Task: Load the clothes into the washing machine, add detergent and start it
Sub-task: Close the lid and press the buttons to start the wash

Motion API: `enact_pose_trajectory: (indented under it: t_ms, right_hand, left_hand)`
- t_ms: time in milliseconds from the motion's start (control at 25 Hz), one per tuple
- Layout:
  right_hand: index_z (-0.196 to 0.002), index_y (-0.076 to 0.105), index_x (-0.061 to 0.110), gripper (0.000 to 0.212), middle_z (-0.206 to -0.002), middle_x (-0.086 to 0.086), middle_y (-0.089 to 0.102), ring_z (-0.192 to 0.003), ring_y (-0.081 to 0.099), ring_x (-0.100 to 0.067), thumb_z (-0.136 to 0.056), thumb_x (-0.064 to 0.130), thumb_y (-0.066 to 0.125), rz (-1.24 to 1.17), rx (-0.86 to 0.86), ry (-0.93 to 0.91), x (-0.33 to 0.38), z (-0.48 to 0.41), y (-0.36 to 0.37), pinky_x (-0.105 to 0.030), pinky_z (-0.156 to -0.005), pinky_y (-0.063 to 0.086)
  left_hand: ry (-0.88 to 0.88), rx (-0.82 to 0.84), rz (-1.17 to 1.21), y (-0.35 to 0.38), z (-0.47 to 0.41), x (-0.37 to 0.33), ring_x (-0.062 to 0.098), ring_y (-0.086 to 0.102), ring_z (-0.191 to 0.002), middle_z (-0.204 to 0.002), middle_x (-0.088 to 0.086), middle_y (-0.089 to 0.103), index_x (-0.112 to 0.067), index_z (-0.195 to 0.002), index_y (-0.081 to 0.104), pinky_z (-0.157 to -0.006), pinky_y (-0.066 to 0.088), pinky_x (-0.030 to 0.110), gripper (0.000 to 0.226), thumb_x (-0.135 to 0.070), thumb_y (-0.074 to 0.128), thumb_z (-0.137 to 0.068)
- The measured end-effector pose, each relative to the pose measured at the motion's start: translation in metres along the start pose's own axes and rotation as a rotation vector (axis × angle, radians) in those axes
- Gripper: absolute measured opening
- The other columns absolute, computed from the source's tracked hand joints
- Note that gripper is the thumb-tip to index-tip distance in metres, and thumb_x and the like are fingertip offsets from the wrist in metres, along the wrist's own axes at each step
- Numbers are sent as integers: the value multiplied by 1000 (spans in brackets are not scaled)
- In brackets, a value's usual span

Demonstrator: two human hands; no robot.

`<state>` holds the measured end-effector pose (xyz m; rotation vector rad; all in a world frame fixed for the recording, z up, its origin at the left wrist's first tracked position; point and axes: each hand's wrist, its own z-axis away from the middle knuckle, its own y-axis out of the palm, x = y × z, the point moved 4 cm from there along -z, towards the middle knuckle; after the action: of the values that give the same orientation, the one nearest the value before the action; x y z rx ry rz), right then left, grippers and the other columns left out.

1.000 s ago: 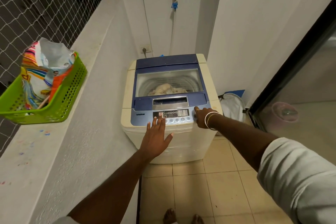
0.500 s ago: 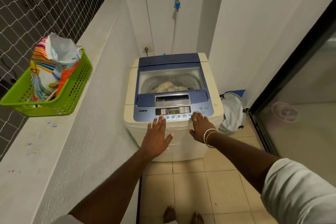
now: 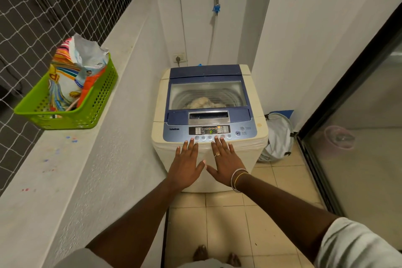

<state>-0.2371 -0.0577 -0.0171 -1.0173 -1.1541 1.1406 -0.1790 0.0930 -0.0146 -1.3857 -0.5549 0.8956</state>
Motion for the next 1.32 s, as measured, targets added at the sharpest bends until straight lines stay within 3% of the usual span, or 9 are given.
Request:
enact_pose_trajectory:
  t_ms: [120,240,480,1080,1320]
  right_hand:
    - [-157,-2,8,89,-164,-12,-12,-152,-12,-29,-95,68,22,13,5,9,2,7,0,-48,-124,0]
    - [-157,0,8,91,-164,-11,-11,-152,-11,-28,-93,71,20,3,4,23,4,13,-3,-50,-124,4]
    - [-157,-1,9,90,-165,-11,-11,-152,-11,-28,-94,68,22,27,18,29,9,16,-5,-48,-124,1]
    - [-157,5,9,85,-166,-11,-4,-153,-6,-28,-96,64,27,16,92,-3,16,7,5,-46,-124,2]
    - [-157,8,8,89,-166,-13,-2,-153,-2,-30,-94,61,42,73,193,-43,13,-22,6,-48,-123,7]
  left_hand:
    - [-8,-11,-6,2,10,3,28,0,-155,-168,6,0,-16,-159,7,-121,-4,44,78,-64,18,-98]
    - [0,-18,-9,1,17,3,27,0,-155,-168,5,0,-16,-160,7,-119,-7,42,92,-72,-3,-87]
    - [-2,-20,-29,-6,20,3,26,-1,-155,-168,5,-2,-16,-160,5,-121,-5,43,76,-61,23,-101]
    - [-26,-11,-2,-6,18,5,25,-3,-155,-168,4,-4,-18,-160,4,-122,-4,43,75,-61,23,-101]
    - [-47,-20,29,-9,18,14,25,-4,-155,-168,3,-4,-19,-160,4,-123,-3,43,74,-60,23,-101]
